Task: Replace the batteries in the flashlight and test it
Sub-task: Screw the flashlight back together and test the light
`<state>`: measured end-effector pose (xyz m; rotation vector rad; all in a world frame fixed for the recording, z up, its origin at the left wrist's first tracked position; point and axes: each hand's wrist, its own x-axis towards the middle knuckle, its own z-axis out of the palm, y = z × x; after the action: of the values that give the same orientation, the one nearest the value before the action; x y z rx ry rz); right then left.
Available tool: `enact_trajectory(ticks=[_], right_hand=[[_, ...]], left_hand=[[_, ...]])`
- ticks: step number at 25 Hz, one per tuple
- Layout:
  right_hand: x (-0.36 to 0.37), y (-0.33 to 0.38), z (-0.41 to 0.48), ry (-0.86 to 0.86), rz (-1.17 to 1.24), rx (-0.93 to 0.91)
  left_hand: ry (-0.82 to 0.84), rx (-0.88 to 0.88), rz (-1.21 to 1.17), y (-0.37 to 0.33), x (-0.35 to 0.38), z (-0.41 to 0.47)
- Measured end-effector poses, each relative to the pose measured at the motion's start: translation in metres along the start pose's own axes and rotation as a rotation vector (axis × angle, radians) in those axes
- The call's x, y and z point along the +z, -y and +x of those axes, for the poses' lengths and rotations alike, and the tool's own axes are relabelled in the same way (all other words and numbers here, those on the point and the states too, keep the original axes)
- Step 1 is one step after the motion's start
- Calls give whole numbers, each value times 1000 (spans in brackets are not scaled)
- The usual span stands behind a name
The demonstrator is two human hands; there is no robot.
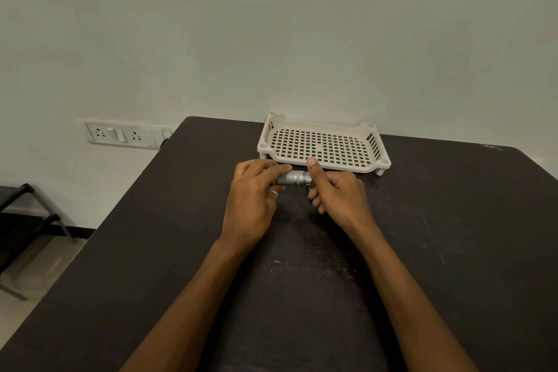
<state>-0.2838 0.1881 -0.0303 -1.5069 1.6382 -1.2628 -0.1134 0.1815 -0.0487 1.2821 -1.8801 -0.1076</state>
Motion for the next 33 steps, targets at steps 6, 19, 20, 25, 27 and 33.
enact_trajectory(ticks=[6, 19, 20, 25, 27, 33], right_hand=[[0, -2, -2, 3, 62, 21], [-9, 0, 0, 152, 334, -23], [-10, 0, 0, 160, 325, -19], [-11, -2, 3, 163, 360, -22], [-11, -4, 4, 167, 331, -32], [-4, -7, 3, 89, 135, -20]], left_hand=[[-4, -22, -16, -1, -2, 0], [-12, -56, 14, 0, -1, 0], [-10, -53, 14, 1, -1, 0], [2, -36, -3, 0, -2, 0], [8, -34, 5, 0, -3, 0], [-12, 4, -21, 2, 0, -1]])
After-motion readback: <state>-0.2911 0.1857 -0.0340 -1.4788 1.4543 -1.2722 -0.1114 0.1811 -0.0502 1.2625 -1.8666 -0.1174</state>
